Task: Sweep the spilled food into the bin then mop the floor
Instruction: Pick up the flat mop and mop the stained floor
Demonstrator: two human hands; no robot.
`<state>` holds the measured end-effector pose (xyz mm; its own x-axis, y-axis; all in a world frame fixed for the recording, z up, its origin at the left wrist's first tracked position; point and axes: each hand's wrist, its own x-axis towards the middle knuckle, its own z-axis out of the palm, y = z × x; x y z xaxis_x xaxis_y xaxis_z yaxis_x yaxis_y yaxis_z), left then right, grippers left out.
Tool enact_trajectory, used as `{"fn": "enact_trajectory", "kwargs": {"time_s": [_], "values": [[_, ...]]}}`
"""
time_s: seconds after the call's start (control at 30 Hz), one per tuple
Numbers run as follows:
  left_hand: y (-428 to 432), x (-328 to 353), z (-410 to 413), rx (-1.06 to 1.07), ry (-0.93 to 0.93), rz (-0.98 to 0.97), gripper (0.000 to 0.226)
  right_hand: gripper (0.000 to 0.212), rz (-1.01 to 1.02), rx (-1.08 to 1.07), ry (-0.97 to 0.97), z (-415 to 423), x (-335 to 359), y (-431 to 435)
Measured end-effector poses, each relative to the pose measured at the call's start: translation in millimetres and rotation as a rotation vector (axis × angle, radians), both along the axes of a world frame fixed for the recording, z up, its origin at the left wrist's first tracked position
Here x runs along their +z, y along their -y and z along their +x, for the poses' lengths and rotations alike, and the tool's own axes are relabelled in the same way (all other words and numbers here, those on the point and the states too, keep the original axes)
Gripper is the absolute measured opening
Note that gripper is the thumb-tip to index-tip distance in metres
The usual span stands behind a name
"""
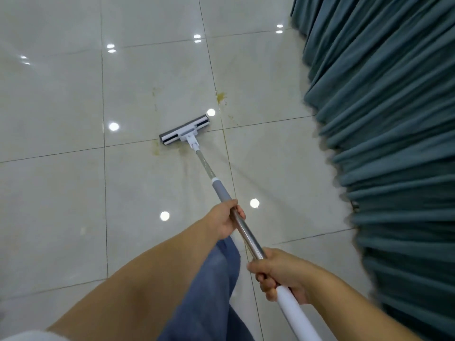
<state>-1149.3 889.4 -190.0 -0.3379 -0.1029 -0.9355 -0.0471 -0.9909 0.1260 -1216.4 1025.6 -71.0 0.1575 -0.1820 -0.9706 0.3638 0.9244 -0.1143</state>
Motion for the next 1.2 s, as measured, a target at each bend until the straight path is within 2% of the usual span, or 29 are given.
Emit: {"fn": "enact_trajectory", "kwargs": {"time_s": [0.3,0.57,0.8,0.93,1.03,1.2], "values": [[-175.7,31.2,92.2,0.014,0.024,0.053,0.024,0.017,-0.017,-0.038,0.011,95.5,33.7,-171.7],[-232.7,52.7,122.9,0.023,0.055,0.132,0.018,0.024,0.029,0.039,0.004,117.0,63.3,-226.1],[-181.4,59.1,121.7,0.052,-0.029,0.133,0.01,0.017,-0.006,-0.007,0.044,104.1,72.2,-175.6],[-134.8,55.6,129.3,0.013,-0.03,0.118,0.013,0.017,-0.002,-0.068,0.039,118.1,71.1,-130.4],[-80.2,50.1,135.4,-0.002,-0.017,0.075,0.015,0.017,-0.009,-0.097,0.034,130.6,58.9,-78.2],[65.3,29.8,139.5,0.034,-0.005,-0.014,0.019,0.015,-0.051,-0.151,-0.008,142.5,39.7,67.3]]}}
